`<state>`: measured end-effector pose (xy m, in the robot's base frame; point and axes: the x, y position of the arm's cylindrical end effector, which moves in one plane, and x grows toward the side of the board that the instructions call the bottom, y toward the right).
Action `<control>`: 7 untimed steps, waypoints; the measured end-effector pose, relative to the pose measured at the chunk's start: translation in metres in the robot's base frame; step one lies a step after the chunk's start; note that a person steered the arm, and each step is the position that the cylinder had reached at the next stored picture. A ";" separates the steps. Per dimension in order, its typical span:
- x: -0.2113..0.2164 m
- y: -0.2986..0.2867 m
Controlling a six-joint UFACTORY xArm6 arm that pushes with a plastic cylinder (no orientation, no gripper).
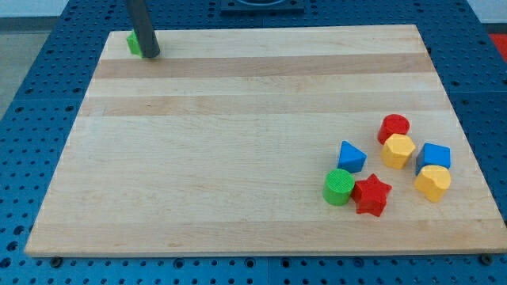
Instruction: Point your arm to the center right
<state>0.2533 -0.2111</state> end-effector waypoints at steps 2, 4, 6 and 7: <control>-0.003 -0.003; 0.019 0.000; 0.112 0.014; 0.147 0.039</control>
<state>0.4005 -0.1725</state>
